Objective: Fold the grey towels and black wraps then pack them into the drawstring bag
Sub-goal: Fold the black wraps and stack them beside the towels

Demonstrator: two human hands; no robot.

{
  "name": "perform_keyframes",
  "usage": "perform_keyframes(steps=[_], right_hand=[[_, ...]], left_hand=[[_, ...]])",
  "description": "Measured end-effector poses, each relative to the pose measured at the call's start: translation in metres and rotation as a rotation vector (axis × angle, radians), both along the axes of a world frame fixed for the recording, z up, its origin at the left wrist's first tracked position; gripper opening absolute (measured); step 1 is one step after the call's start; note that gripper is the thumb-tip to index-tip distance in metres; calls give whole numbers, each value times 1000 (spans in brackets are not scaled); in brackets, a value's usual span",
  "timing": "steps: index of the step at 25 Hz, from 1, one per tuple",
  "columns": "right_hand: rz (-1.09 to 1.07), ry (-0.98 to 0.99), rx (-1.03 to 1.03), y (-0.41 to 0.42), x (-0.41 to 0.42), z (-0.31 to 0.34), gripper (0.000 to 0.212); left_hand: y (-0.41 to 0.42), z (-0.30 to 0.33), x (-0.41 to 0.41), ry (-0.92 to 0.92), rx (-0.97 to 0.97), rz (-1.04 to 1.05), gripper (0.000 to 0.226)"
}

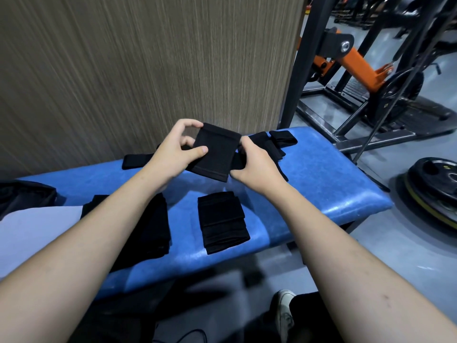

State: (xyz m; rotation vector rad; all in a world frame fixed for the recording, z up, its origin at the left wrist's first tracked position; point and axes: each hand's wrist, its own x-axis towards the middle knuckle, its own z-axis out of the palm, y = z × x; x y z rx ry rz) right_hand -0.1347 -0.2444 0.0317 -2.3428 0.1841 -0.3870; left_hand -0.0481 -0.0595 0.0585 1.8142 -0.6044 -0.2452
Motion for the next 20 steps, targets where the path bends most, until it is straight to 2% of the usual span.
perform_keyframes(steps=[4,13,16,20], right_hand=[[1,-14,51,-4,-2,-2,37],[75,-28,50,-1,-4,-1,48],[106,-25,25,0,-5,2,57],[153,8,155,1,-8,6,65]], left_hand=[[4,-3,0,-21,-30,73,40],[2,-10,-7,-117,93,274,43],[-1,-14,-7,-105,104,284,42],[-6,-19,-12,-98,90,261,38]])
